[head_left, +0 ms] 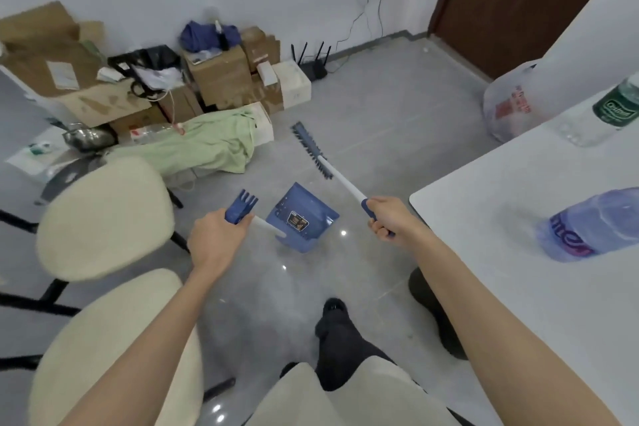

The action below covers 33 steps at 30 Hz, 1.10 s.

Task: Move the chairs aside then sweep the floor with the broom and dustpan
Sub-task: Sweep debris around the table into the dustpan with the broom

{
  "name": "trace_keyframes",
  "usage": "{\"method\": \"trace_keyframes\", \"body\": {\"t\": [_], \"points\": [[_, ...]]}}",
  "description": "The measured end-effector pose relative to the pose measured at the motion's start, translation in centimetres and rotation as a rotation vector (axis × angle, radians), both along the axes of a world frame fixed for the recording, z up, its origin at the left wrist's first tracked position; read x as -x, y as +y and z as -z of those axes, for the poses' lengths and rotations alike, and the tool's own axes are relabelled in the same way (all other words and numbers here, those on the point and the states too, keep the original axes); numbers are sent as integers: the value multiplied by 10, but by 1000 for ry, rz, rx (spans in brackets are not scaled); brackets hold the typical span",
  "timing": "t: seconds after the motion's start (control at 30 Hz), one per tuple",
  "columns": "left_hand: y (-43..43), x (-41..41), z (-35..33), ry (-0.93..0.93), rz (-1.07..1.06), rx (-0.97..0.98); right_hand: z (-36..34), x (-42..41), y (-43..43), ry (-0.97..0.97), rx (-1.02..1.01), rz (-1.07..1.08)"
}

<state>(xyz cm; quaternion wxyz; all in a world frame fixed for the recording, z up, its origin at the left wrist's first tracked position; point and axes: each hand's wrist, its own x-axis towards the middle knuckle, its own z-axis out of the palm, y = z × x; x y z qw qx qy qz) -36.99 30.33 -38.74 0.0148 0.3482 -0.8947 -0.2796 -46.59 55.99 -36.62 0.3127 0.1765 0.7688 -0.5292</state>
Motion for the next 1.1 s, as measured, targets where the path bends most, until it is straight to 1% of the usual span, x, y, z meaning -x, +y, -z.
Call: {"method": "trace_keyframes", "body": {"t": [0.17,0.27,0.43,0.57,0.7,0.8,0.97,1.1], "points": [[-25,121,15,0,106,-19,29,99,-15,3,6,114],[-25,191,22,-5,170,-14,47,162,-18,-11,-8,174],[-14,314,19,-28,280,35,53,262,-10,-60,-30,275],[-3,393,17,-29,400,89,58,315,4,-75,-53,347],[20,480,16,-21,496,55,70,368,28,-58,-86,431],[38,537,17,-33,552,33,79,403,45,-45,-163,467],[68,640,33,-26,697,-38,92,471,75,-54,-229,596],[95,720,33,-54,804,-72,97,522,95,-79,-268,710]]}}
